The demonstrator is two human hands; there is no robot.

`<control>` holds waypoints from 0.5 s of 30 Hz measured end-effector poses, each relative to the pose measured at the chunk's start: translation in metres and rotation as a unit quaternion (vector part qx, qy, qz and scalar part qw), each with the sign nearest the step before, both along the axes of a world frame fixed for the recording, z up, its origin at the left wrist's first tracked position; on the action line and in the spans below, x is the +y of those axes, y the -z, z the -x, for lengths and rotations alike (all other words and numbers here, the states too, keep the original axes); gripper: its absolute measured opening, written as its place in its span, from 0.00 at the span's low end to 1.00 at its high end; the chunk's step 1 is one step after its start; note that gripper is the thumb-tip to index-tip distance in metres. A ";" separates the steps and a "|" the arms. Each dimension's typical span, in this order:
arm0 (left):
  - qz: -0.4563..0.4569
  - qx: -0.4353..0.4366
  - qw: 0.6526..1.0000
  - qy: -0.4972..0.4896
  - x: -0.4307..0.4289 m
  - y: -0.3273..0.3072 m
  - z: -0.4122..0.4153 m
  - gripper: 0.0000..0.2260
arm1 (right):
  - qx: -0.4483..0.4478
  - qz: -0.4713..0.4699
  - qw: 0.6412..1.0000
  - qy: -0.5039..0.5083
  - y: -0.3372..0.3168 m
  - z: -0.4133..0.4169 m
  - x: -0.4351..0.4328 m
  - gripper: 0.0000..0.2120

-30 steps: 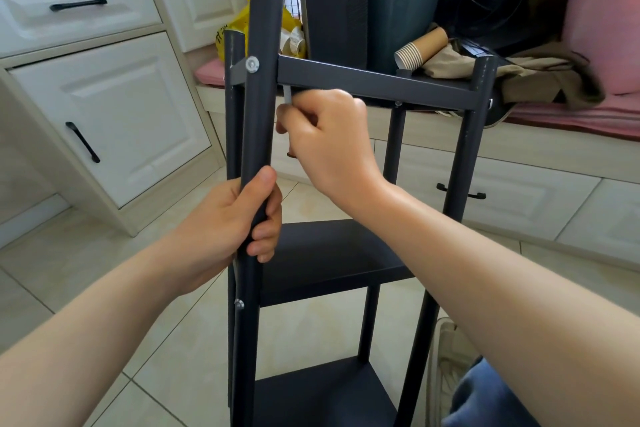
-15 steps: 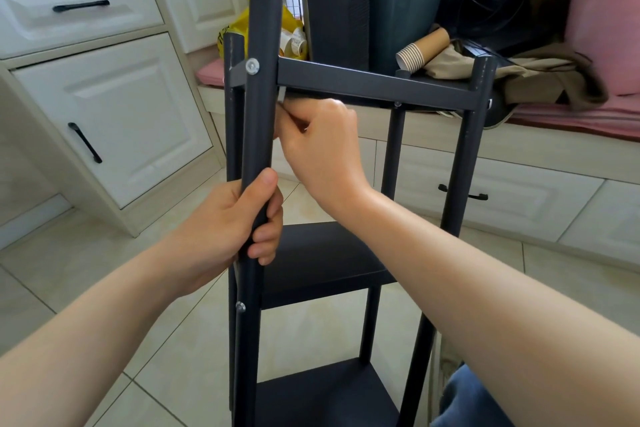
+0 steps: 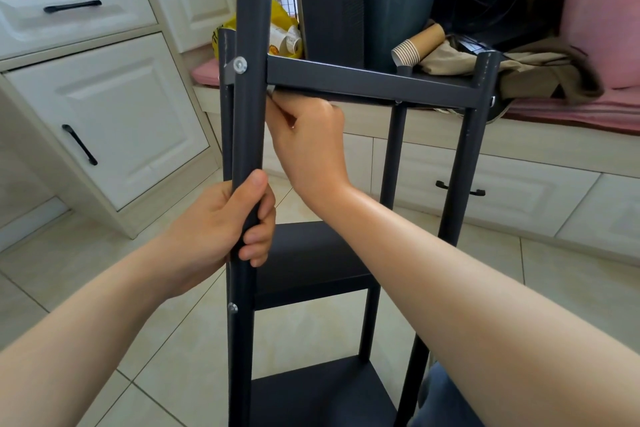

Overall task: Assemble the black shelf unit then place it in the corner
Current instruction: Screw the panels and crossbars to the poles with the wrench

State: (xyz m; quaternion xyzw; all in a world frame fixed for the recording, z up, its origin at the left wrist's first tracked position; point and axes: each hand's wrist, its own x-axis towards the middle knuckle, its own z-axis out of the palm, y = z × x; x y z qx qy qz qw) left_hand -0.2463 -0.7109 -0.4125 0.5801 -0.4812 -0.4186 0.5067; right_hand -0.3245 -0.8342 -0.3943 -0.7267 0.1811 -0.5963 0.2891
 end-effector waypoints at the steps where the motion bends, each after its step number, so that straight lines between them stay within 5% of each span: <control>1: 0.000 -0.001 1.000 0.000 0.000 0.000 0.000 0.21 | 0.004 -0.005 1.000 0.000 0.000 0.001 0.000 0.12; 15: -0.003 -0.038 0.998 -0.056 -0.008 -0.006 0.009 0.19 | 0.190 -0.137 0.969 -0.080 0.012 0.057 -0.014 0.12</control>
